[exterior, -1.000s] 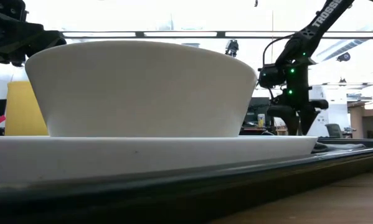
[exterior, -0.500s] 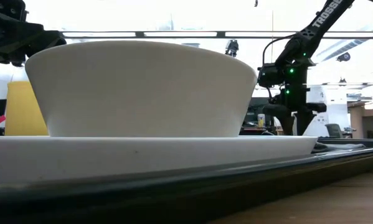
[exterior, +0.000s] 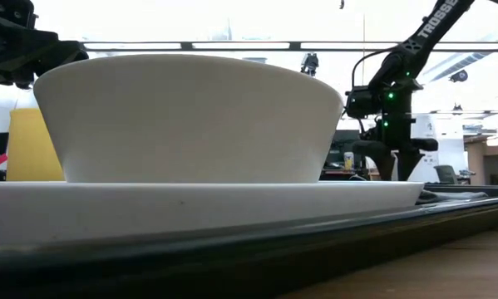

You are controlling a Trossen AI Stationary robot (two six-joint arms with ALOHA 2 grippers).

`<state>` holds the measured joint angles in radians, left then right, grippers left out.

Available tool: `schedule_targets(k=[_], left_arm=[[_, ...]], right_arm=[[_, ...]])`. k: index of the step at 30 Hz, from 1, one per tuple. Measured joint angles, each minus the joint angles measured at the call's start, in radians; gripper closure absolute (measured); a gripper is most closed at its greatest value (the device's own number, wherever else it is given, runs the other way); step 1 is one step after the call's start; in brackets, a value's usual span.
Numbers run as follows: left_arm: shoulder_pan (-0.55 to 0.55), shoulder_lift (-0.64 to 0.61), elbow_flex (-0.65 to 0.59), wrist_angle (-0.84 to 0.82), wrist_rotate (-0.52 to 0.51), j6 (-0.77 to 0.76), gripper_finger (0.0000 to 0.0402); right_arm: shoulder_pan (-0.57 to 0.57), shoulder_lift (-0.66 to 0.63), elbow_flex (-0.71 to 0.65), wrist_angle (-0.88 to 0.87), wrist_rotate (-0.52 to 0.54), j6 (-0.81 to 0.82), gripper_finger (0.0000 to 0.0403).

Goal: Set up tray
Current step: Put the light blue fork on the gray napkin

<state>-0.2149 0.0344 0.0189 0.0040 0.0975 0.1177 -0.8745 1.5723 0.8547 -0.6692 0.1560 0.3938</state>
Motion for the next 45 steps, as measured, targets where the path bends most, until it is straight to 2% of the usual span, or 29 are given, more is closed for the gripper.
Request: schedule_targets(k=[9, 15, 39, 45], left_arm=[[0.000, 0.000, 0.000, 0.000, 0.000, 0.000, 0.0297], [0.000, 0.000, 0.000, 0.000, 0.000, 0.000, 0.0297], [0.000, 0.000, 0.000, 0.000, 0.000, 0.000, 0.0297], [0.000, 0.000, 0.000, 0.000, 0.000, 0.000, 0.0297]], right_arm=[[-0.033, 0.000, -0.017, 0.002, -0.002, 0.002, 0.0195], [-0.032, 0.000, -0.020, 0.006, -0.045, 0.029, 0.0195], [-0.032, 0.000, -0.021, 0.012, -0.064, 0.079, 0.0195], [-0.033, 0.000, -0.022, -0.001, -0.075, 0.017, 0.0195]])
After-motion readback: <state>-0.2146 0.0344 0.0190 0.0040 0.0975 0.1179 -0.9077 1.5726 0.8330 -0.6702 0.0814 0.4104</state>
